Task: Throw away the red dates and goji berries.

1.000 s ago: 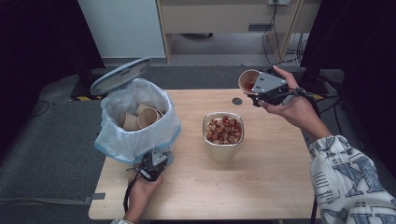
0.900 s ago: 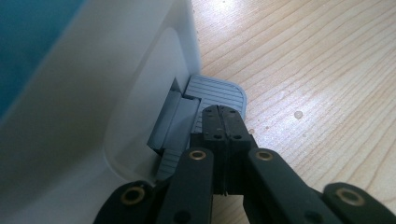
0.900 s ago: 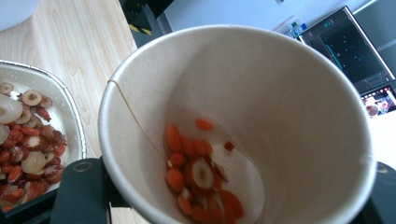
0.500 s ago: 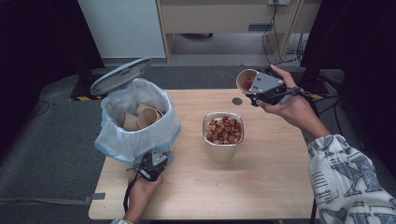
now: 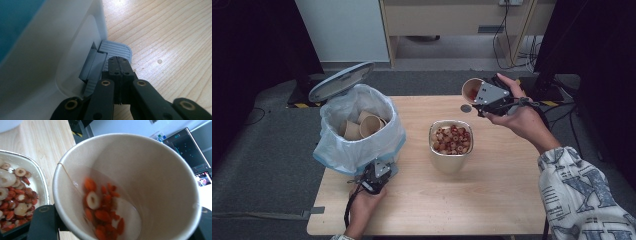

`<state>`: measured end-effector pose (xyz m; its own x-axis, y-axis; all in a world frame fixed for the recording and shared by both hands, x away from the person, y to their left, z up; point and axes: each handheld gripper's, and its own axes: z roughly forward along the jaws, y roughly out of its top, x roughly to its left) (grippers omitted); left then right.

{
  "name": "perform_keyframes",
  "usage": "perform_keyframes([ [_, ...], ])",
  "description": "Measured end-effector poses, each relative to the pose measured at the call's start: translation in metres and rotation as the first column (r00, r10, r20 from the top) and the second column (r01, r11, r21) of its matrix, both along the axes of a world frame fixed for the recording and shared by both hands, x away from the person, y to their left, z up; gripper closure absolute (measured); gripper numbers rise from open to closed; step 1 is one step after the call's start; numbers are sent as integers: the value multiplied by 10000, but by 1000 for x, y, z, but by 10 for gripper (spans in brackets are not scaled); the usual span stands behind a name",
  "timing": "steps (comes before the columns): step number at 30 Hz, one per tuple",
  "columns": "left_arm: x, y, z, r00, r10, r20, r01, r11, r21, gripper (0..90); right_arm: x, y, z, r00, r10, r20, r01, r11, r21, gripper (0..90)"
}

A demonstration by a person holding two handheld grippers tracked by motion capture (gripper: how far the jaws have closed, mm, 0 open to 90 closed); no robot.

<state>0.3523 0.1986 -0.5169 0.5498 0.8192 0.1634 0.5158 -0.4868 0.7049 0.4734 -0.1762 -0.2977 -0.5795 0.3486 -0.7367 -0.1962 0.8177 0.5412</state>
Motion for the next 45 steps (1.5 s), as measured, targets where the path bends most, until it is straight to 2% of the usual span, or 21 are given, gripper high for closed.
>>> perform_keyframes([
  [5,0,0,0,10000,-3,-3,3,10000,-7,897,-1,5,-3,9997,57,247,-42,9982,-599,307],
  [15,0,0,0,10000,-9,4,9,10000,-9,897,-3,14,-4,9986,131,504,-69,9925,-1221,307],
  [20,0,0,0,10000,-7,9,7,10000,-8,897,-1,15,-1,9977,33,670,52,9920,-1262,307],
  [29,0,0,0,10000,-12,-13,12,10000,-6,897,-3,19,4,9950,66,992,103,9856,-1688,307],
  [40,0,0,0,10000,-3,-12,3,10000,-1,897,-2,18,19,9943,7,1063,162,9873,-1578,307],
  [45,0,0,0,10000,1,-15,-1,10000,-5,897,-3,22,21,9908,105,1349,170,9794,-2013,307],
])
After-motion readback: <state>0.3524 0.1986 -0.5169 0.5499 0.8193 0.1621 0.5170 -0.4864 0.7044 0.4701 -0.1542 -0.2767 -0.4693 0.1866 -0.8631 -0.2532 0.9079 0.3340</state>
